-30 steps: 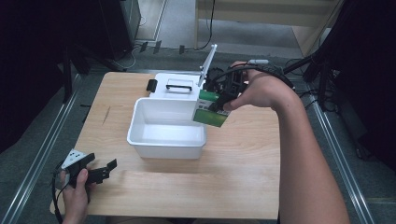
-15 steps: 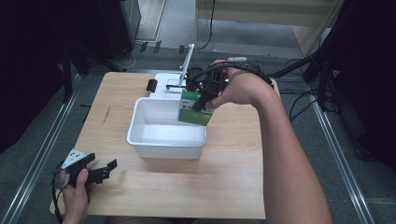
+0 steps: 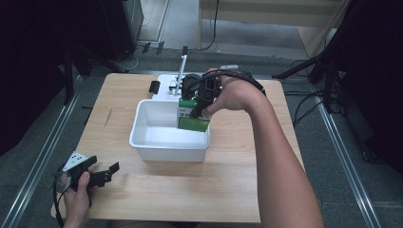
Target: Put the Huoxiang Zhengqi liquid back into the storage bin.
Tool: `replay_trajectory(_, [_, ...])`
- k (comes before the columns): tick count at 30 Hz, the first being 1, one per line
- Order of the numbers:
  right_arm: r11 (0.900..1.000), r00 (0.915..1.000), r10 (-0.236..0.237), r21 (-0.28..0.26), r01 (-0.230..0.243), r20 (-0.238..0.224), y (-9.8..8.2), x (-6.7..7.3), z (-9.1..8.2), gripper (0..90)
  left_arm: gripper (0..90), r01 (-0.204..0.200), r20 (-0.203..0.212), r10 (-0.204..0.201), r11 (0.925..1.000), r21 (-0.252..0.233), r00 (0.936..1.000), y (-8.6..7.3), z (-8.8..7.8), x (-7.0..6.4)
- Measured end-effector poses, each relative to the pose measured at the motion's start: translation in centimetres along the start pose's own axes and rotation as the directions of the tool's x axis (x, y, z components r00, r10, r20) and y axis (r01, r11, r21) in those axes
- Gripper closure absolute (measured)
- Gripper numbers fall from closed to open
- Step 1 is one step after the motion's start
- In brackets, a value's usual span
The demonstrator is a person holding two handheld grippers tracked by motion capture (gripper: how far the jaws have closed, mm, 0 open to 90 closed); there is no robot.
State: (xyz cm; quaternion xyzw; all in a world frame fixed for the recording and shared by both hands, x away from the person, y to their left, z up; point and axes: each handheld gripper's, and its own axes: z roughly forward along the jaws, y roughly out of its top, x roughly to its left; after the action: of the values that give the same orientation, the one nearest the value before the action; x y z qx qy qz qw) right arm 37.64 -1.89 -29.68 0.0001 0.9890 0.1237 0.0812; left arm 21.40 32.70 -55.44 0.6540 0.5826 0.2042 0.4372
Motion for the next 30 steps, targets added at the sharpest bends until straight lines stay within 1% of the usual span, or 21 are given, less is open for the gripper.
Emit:
replay_trajectory(2, [1.0,1.0,-0.002,0.004,0.002,-0.002,-0.1,0.0,0.5,64.5,0.7,0.0,0.0,0.0,1.0,0.0,1.0,0.0,0.0,0.0])
replay_trajectory(3, [1.0,1.0,0.009,0.008,-0.009,-0.004,-0.2,0.0,0.6,64.5,0.7,0.0,0.0,0.0,1.0,0.0,1.0,0.0,0.0,0.0])
replay_trajectory(5, [1.0,0.9999,-0.004,0.002,0.004,-0.009,-0.3,0.0,1.2,64.5,0.8,-0.001,-0.001,0.001,1.0,0.001,1.0,0.0,0.0,0.0])
replay_trajectory(6, [1.0,0.9999,0.005,0.013,-0.005,-0.009,-0.3,0.1,1.3,64.5,0.8,-0.001,-0.002,0.001,1.0,0.001,1.0,0.0,0.0,0.0])
replay_trajectory(8, [1.0,0.9999,-0.007,0.008,0.007,-0.014,-0.2,0.1,1.9,64.5,0.8,-0.007,-0.003,0.007,1.0,0.006,1.0,0.0,0.0,0.0])
replay_trajectory(9, [1.0,0.9999,0.0,0.02,0.0,-0.017,-0.2,0.1,2.1,64.5,0.8,-0.007,-0.003,0.007,1.0,0.006,1.0,0.0,0.0,0.0])
replay_trajectory(10, [1.0,0.9998,-0.015,0.016,0.015,-0.016,-0.1,0.1,2.4,64.5,0.8,-0.007,-0.002,0.007,1.0,0.006,1.0,0.0,0.0,0.0])
replay_trajectory(11, [1.0,0.9998,-0.007,0.025,0.007,-0.019,-0.1,0.1,2.6,64.5,0.7,-0.007,-0.001,0.007,1.0,0.005,1.0,0.0,0.0,0.0])
replay_trajectory(13, [0.999,0.9997,-0.013,0.032,0.013,-0.023,0.0,0.1,3.1,64.5,0.8,-0.007,-0.001,0.007,1.0,0.006,1.0,0.0,0.0,0.0])
replay_trajectory(14, [0.999,0.9997,-0.006,0.039,0.007,-0.022,0.0,0.2,3.3,64.5,0.8,-0.005,-0.001,0.005,1.0,0.006,1.0,0.0,0.0,0.0])
replay_trajectory(15, [0.999,0.9997,-0.014,0.036,0.015,-0.022,0.0,0.1,3.5,64.5,0.7,-0.004,-0.001,0.004,1.0,0.005,1.0,0.0,0.0,0.0])
replay_trajectory(19, [0.999,0.9994,-0.004,0.042,0.005,-0.035,-0.2,0.1,4.4,64.4,0.8,-0.004,0.0,0.004,1.0,0.006,1.0,0.0,0.0,0.0])
replay_trajectory(21, [0.999,0.9992,-0.008,0.038,0.01,-0.039,-0.3,0.0,4.9,64.4,0.8,-0.004,0.0,0.004,1.0,0.006,1.0,0.0,0.0,0.0])
replay_trajectory(24, [0.999,0.9992,0.004,0.046,-0.002,-0.04,-0.4,0.0,5.4,64.4,0.7,-0.004,0.0,0.004,1.0,0.006,1.0,0.0,0.0,0.0])
replay_trajectory(26, [0.999,0.9992,0.001,0.051,0.001,-0.04,-0.3,0.0,5.7,64.4,0.8,-0.005,-0.002,0.005,1.0,0.007,1.0,0.0,0.0,0.0])
replay_trajectory(28, [0.999,0.9991,-0.011,0.052,0.013,-0.04,-0.3,0.0,6.1,64.4,0.8,-0.006,-0.002,0.006,1.0,0.007,1.0,0.0,0.0,0.0])
replay_trajectory(29, [0.998,0.9992,-0.003,0.057,0.005,-0.041,-0.3,0.0,6.3,64.4,0.7,-0.005,-0.001,0.005,1.0,0.007,1.0,0.0,0.0,0.0])
replay_trajectory(30, [0.998,0.9992,-0.004,0.059,0.006,-0.039,-0.3,0.0,6.4,64.4,0.7,-0.005,0.002,0.005,0.9999,0.009,1.0,0.0,0.0,0.0])
